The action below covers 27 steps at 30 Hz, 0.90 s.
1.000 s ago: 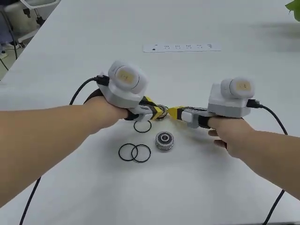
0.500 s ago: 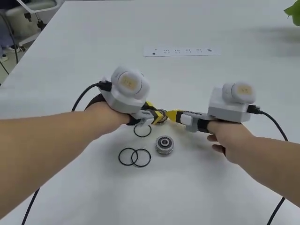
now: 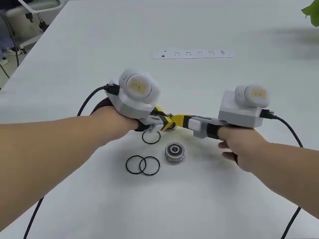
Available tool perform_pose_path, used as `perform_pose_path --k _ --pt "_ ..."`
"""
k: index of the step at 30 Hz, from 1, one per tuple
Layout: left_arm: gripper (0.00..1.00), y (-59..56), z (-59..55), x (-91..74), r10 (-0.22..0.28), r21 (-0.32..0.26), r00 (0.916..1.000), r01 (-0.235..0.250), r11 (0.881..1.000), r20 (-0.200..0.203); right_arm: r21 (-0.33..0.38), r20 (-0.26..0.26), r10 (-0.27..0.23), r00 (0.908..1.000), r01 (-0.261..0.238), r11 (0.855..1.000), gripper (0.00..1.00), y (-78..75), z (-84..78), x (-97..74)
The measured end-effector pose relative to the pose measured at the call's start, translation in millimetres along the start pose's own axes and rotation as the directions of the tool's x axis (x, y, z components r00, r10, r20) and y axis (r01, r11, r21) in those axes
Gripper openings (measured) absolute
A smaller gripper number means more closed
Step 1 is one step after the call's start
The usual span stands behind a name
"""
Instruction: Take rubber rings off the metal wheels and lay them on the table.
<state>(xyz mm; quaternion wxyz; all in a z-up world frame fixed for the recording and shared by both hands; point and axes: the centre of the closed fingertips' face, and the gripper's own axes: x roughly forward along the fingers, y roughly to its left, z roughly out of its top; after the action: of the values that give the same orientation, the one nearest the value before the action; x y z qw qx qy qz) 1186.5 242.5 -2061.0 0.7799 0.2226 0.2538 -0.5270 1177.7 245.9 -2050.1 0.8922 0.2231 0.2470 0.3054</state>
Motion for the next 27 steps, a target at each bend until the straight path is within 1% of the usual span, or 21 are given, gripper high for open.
perform_pose_path --k 4,9,11,14,16,17,18,19,21,27 --pt "0.07 -0.8 0.3 -0.3 -0.001 -0.001 1.0000 0.001 1.000 0.000 0.009 0.000 0.013 0.9999 -0.013 1.000 0.00 1.9 -0.5 -1.7" --pt "0.07 -1.2 0.7 -0.5 -0.003 -0.008 1.0000 0.003 1.000 0.002 0.005 -0.001 0.042 0.9991 -0.042 0.999 0.00 5.9 -0.3 -4.3" --pt "0.07 -1.2 0.7 -0.5 -0.004 -0.014 1.0000 0.004 1.000 0.001 -0.002 -0.001 0.040 0.9992 -0.040 0.999 0.00 5.3 0.1 -4.7" --pt "0.07 -1.5 0.9 -0.6 -0.003 -0.017 1.0000 0.003 1.000 0.000 -0.016 0.001 0.024 0.9997 -0.024 1.000 0.00 1.9 0.4 -6.4" --pt "0.07 -2.1 1.5 -1.1 -0.001 0.004 1.0000 0.001 1.000 -0.003 -0.010 0.005 0.022 0.9997 -0.022 1.000 0.00 2.1 0.7 -7.1" --pt "0.07 -2.6 1.7 -1.3 0.000 0.024 1.0000 0.000 1.000 -0.005 -0.006 0.006 0.023 0.9997 -0.023 1.000 0.00 2.3 0.8 -7.1" --pt "0.07 -2.9 2.1 -1.9 0.002 0.067 0.9999 -0.001 0.998 -0.013 0.003 0.008 0.022 0.9997 -0.022 1.000 0.00 3.0 0.9 -7.5" --pt "0.07 -3.6 2.2 -2.3 0.003 0.081 0.9998 -0.001 0.997 -0.019 0.004 0.009 0.023 0.9997 -0.023 1.000 0.00 3.7 1.0 -7.5" --pt "0.07 -4.9 2.8 -3.2 0.001 0.087 0.9996 0.002 0.996 -0.026 0.008 0.012 0.025 0.9996 -0.025 1.000 0.00 5.3 1.5 -7.3" --pt "0.10 -3.9 7.3 -13.6 0.003 0.081 1.0000 -0.003 0.997 -0.009 0.017 0.027 0.027 0.9993 -0.028 0.999 0.00 8.9 6.1 -8.7"
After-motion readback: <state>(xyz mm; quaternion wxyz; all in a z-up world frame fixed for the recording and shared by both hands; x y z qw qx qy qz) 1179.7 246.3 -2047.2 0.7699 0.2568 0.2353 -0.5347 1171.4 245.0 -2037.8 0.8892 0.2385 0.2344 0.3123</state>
